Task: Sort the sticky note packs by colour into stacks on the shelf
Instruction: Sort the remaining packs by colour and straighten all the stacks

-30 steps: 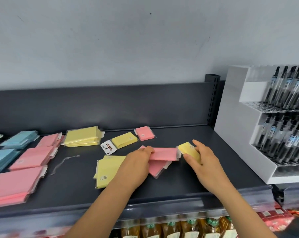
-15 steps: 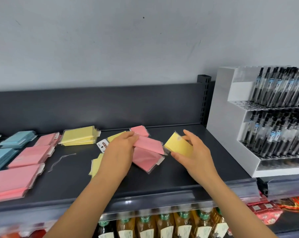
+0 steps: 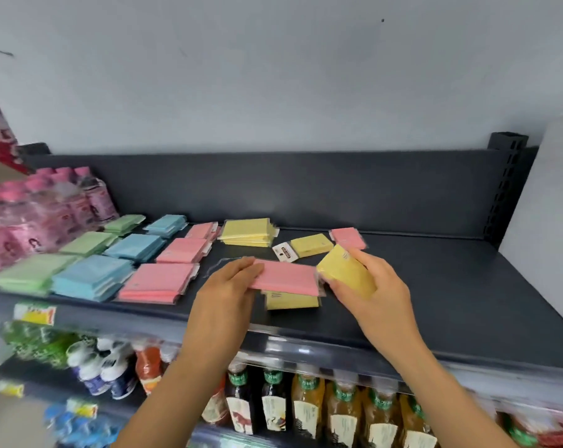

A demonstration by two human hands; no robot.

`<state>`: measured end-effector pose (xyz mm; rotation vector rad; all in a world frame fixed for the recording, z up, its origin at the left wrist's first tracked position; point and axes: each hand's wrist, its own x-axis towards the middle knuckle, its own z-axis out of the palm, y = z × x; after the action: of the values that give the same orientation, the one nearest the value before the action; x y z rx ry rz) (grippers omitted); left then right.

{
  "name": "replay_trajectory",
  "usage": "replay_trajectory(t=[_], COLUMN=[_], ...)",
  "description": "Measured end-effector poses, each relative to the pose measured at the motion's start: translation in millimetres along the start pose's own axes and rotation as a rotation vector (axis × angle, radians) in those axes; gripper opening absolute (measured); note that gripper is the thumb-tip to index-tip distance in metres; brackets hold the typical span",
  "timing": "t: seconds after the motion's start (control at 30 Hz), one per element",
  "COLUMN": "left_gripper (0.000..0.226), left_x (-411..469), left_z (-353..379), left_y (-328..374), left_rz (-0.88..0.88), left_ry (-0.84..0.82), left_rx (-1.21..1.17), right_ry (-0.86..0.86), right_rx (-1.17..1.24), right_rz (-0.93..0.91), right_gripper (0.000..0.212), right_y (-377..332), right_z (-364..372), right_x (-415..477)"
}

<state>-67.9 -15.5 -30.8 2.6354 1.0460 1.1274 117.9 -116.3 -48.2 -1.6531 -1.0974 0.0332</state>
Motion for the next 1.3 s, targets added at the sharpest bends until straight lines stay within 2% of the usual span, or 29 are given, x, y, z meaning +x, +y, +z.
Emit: replay_trajectory(t=[0.37,0.63,0.93,1.1,1.3], left_gripper=[0.04,0.04,0.042,0.042,0.043], left_x=[-15.0,-16.4,-17.4,-18.9,-7.9], left_z=[-46.8,-87.7,-135.8,-154.1,-152.1], left_y=[-79.9,-170.1,-278.1,-322.3,-344.3], left_rz=[-0.075,-0.025,0.024,0.003,-0.019], left_ry=[0.08,0.092,0.085,0.093,0.084], left_rx=[0.05,0.022,-0.033,-0.026,-0.048], right_ry=[-0.098,-0.038,0.013,-0.012,0.023], right_rx=[0.01,-0.005,-0.038,-0.061,-0.075], right_rz=[-0.074,0.008,-0.015,-0.003,-0.002], right_gripper=[0.052,0.051,0.052,0.053,0.05], right_y=[-43.6,-90.2,-152.5,-169.6,-173.1], right_z=[79.9,163.6,252.0,280.3,286.6], right_x=[2.0,-6.8,-19.7,-19.8,-5.1])
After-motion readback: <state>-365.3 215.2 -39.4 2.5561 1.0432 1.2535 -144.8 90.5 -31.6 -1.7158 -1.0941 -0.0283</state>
